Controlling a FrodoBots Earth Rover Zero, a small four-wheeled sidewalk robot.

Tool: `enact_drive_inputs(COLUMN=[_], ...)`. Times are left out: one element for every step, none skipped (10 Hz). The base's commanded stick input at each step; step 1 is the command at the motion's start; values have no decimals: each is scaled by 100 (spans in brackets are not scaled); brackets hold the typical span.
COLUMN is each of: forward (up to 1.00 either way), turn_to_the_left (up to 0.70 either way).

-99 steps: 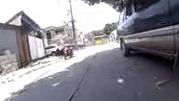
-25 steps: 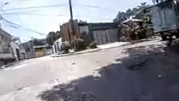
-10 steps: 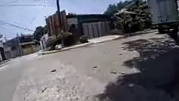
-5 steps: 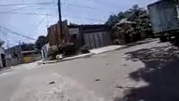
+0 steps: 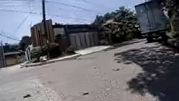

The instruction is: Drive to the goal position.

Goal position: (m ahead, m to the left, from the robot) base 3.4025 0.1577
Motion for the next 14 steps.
enact_drive_inputs(forward=[100,100,100,100,100,100,100,100,100,100,100,100,100,100], turn_to_the_left=[-40,-40,-40,-40,-40,-29,-13,0,0,0,0,0,0,0])
